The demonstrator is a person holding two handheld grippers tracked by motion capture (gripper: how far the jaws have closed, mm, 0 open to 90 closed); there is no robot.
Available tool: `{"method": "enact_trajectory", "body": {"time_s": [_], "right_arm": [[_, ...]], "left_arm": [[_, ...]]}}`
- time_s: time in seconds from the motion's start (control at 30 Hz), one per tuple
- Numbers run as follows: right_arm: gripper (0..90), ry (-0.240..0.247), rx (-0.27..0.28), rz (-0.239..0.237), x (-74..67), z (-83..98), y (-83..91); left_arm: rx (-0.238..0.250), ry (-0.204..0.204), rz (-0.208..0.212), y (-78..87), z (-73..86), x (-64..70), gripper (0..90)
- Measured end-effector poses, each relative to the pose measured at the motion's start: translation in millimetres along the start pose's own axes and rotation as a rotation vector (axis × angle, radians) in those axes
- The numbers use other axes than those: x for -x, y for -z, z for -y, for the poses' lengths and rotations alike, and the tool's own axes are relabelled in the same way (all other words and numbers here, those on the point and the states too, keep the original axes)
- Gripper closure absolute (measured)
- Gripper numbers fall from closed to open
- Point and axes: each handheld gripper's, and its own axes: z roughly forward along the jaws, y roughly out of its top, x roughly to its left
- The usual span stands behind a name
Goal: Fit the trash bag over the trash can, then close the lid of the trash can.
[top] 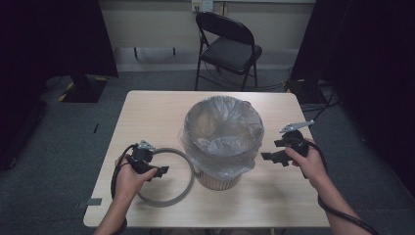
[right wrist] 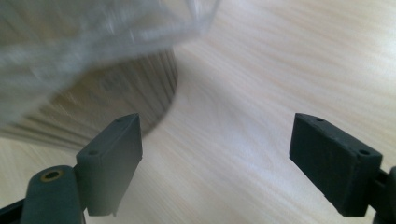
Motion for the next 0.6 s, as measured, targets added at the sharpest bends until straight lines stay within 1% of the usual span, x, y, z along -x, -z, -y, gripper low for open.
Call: {"method": "enact_trajectory", "body": {"time_s": [0.07,0.2,0.23,0.27,0.33,0.4,0.5,0.6], "right_arm": [[16.6,0.002,-0.001,0.009,1.2,8.0,-4.2],[16.6,-0.023,0.0,0.018,4.4,23.7,-11.0],[16.6,-0.025,0.0,0.021,4.8,27.2,-12.8],[16.6,-0.026,-0.001,0.024,5.2,30.6,-14.7],[16.6,-0.024,-0.008,0.037,5.2,37.0,-18.4],[16.6,-0.017,-0.005,0.046,5.6,42.3,-21.1],[16.5,-0.017,0.01,0.062,5.6,48.6,-22.8],[16.6,-0.015,0.007,0.075,6.5,54.6,-25.2]], "left_arm": [[0.003,0.002,-0.003,0.3,0.8,-0.3,18.9],[-0.007,0.002,-0.006,-0.5,2.8,-1.3,18.9],[-0.015,-0.011,-0.007,-0.3,3.2,-2.4,18.9],[-0.015,-0.008,-0.007,-0.8,3.9,-2.4,18.9],[-0.016,-0.002,-0.007,-1.2,4.7,-2.4,18.9],[-0.02,-0.007,-0.015,-0.4,5.1,-3.3,18.9],[-0.018,0.0,-0.016,1.1,5.5,-4.9,18.9],[-0.025,0.002,-0.025,1.5,6.5,-7.6,18.8]]}}
